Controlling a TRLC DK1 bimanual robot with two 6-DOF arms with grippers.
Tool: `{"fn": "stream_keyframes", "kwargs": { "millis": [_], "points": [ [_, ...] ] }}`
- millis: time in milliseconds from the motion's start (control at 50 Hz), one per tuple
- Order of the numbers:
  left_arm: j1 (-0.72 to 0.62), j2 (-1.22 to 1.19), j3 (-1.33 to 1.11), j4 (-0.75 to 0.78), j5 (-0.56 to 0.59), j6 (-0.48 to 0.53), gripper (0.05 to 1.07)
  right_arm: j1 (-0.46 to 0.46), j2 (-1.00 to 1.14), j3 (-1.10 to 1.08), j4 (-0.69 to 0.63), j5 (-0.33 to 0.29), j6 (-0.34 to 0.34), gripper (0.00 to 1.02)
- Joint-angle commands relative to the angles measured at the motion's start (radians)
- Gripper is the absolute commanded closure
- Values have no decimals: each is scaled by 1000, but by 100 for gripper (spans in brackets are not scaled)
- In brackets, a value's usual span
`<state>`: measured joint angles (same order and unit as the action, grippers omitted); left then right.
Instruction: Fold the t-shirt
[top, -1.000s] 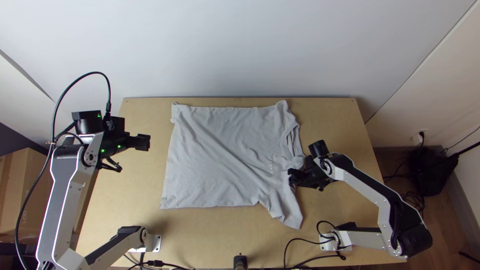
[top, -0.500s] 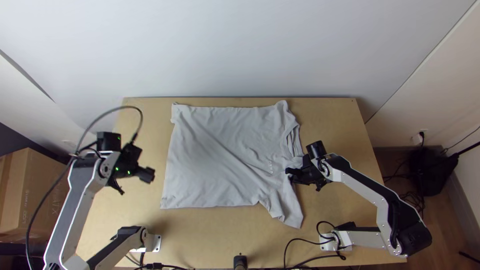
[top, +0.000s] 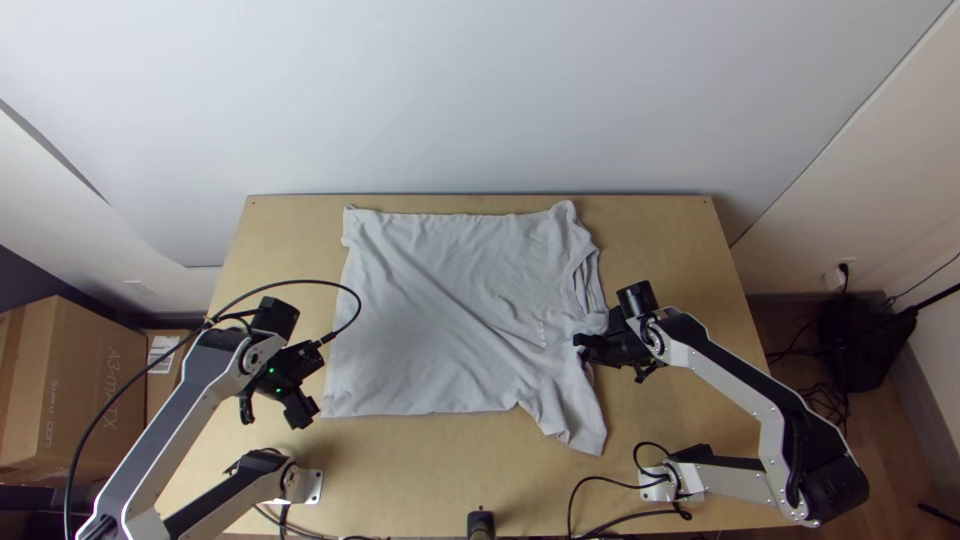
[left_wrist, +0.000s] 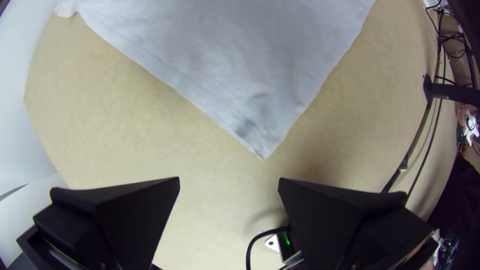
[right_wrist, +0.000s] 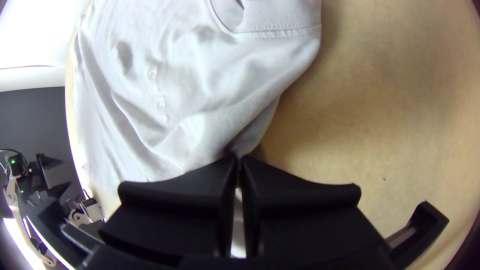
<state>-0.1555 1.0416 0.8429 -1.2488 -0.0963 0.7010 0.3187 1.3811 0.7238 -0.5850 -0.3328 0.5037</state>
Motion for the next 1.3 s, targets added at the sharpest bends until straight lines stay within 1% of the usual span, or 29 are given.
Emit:
{"fn": "stream_keyframes", "kwargs": {
  "millis": [0,80,400,540,600,620,800,840,900,920,1000,1020,1080,1220,1240,1280],
  "points": [
    [-13,48,-57,43,-10,23,17,-4,-42,-15,-6,5,25,100],
    [-15,80,-93,94,-10,17,19,-4,-50,-17,-6,5,30,100],
    [-76,159,-133,166,46,-35,19,-9,-74,-27,-19,6,33,100],
    [-87,199,-140,178,76,-37,19,-15,-88,-24,-32,8,33,100],
    [-92,209,-153,195,83,-37,20,-24,-96,-23,-36,9,33,100],
    [-92,212,-157,195,84,-34,22,-29,-99,-23,-38,11,33,100],
    [-95,207,-205,203,106,-24,58,-66,-131,-21,-64,11,29,100],
    [-92,193,-209,198,125,-23,72,-73,-140,-21,-70,11,25,100],
    [-76,158,-214,210,162,-12,99,-86,-157,-26,-81,15,22,100],
    [-62,146,-214,227,175,-9,105,-90,-163,-27,-82,18,19,100],
    [5,133,-199,250,187,2,104,-96,-175,-35,-116,32,-1,100],
    [30,133,-194,262,188,2,104,-99,-177,-37,-130,40,-16,100],
    [109,138,-168,285,222,8,104,-109,-195,-46,-153,55,-37,100],
    [278,130,-114,299,299,41,104,-173,-252,-72,-154,94,-76,100],
    [294,124,-111,295,308,45,104,-187,-258,-72,-156,95,-90,100],
    [317,110,-108,293,311,55,104,-217,-266,-73,-154,100,-96,100]
  ]
}}
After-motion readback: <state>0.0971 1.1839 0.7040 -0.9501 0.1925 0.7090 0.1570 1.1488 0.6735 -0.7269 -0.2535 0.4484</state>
